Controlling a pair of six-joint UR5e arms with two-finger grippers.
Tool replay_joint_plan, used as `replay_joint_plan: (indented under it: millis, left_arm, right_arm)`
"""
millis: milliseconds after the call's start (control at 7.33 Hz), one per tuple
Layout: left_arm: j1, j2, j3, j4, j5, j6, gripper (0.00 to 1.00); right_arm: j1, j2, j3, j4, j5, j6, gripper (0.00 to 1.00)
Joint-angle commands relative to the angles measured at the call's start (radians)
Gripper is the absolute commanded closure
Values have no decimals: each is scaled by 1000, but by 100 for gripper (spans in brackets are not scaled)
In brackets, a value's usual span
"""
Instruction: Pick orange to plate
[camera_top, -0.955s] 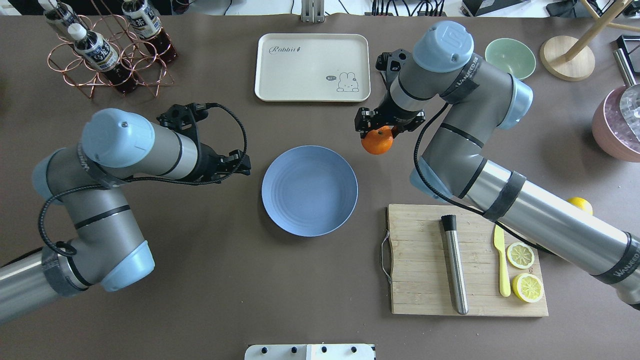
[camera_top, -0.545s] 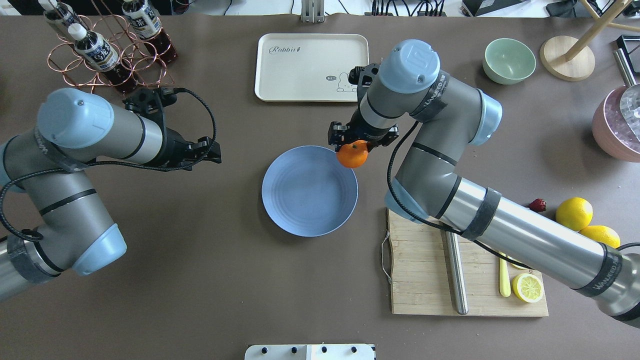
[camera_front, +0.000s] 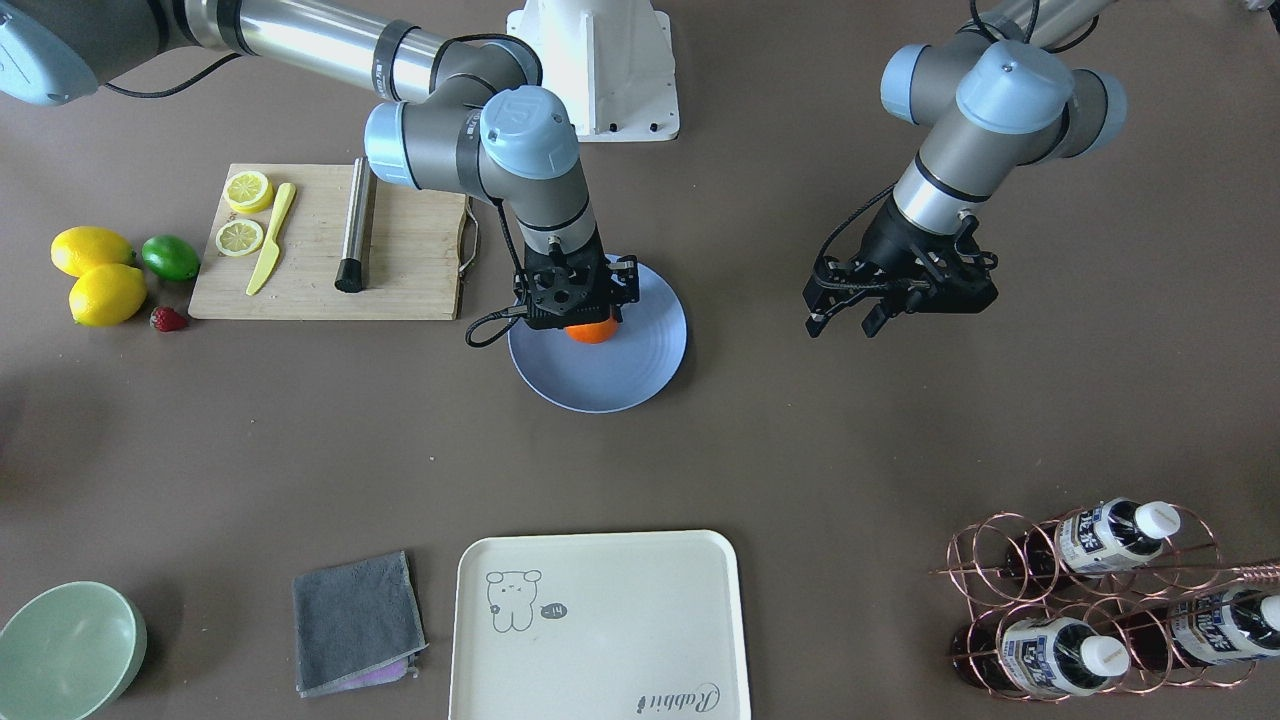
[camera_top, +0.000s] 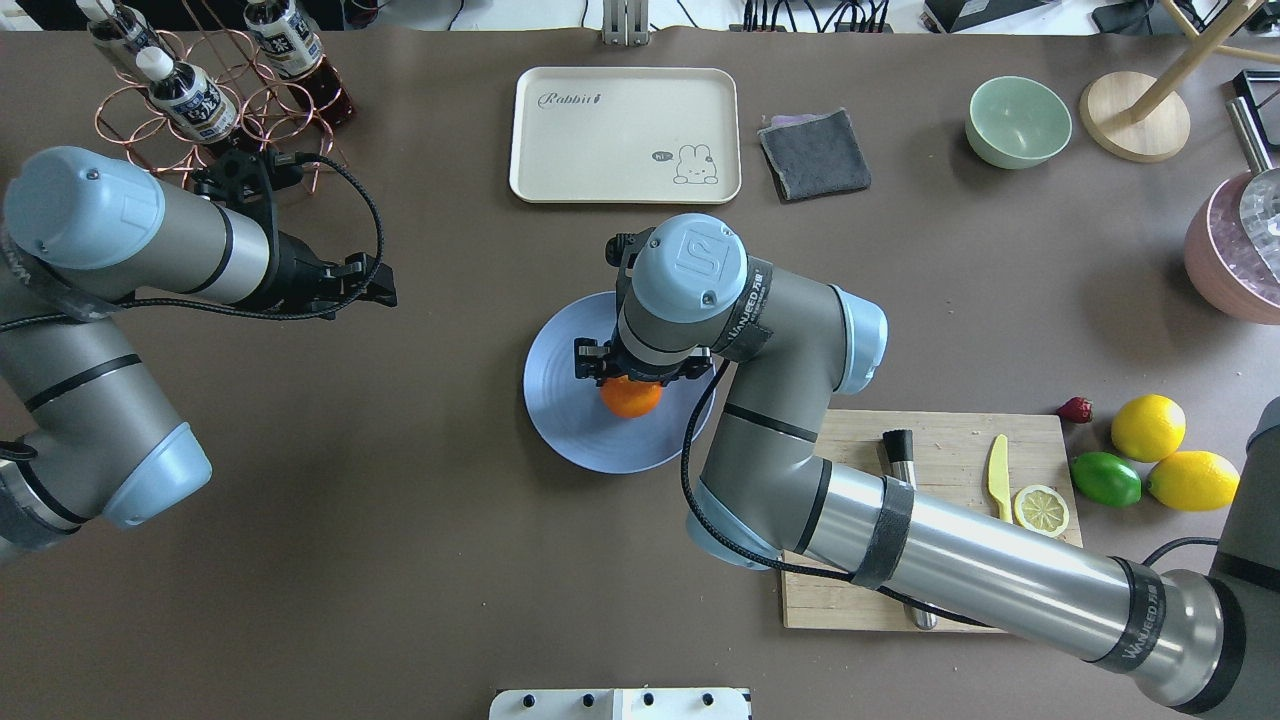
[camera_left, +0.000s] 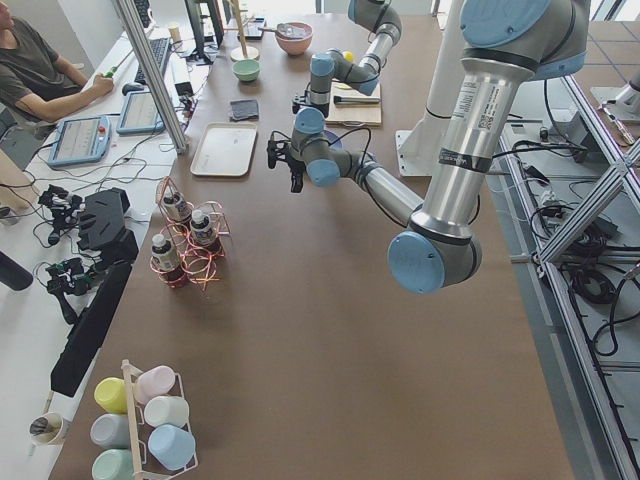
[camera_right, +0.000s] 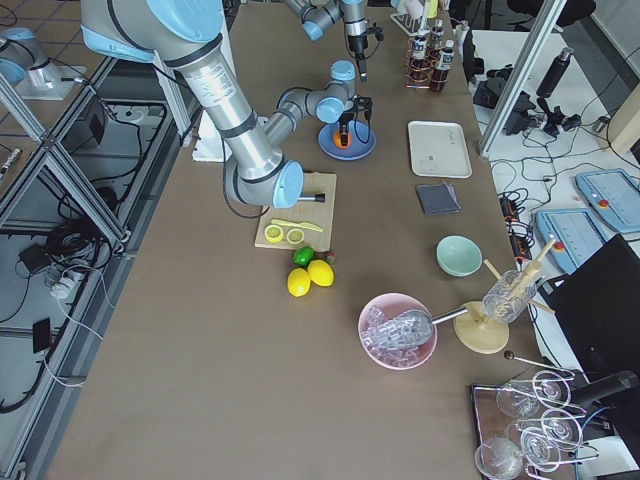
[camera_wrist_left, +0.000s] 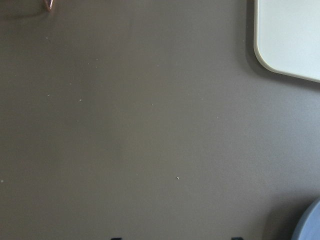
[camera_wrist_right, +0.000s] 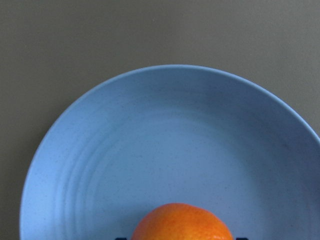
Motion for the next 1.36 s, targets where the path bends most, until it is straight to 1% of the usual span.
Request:
replay_joint_plan:
  millis: [0, 136, 273, 409, 545, 682, 818, 955, 1091, 1227]
  left_arm:
    - [0, -1, -1, 0, 1, -6, 17]
    - [0, -1, -3, 0, 1, -7, 17]
    - [0, -1, -15, 3, 0, -7, 17]
    - [-5, -6, -32, 85, -50, 0, 16]
    - [-69, -11, -56, 221, -69, 113, 13]
    - [-125, 0, -81, 320, -101, 325, 13]
    - [-212, 0, -81, 418, -167, 459, 13]
    - [-303, 38, -83, 445, -237, 619, 12]
    - [-384, 105, -76, 442, -318, 761, 3]
    - [-472, 170, -76, 442, -362, 845, 3]
  right_arm:
    - [-4, 0, 0, 2, -3, 13, 18]
    - [-4, 6, 2, 4, -26, 21, 1]
    - [2, 7, 16, 4, -31, 15, 0]
    - [47, -9, 46, -8, 1, 9, 0]
    - [112, -97, 128, -8, 54, -6, 0]
    - [190, -218, 214, -10, 123, -114, 0]
    - [294, -332, 273, -11, 205, -238, 0]
    - [427, -424, 299, -11, 306, -382, 0]
    - [556, -530, 300, -11, 401, -572, 0]
    - [683, -642, 293, -11, 470, -791, 0]
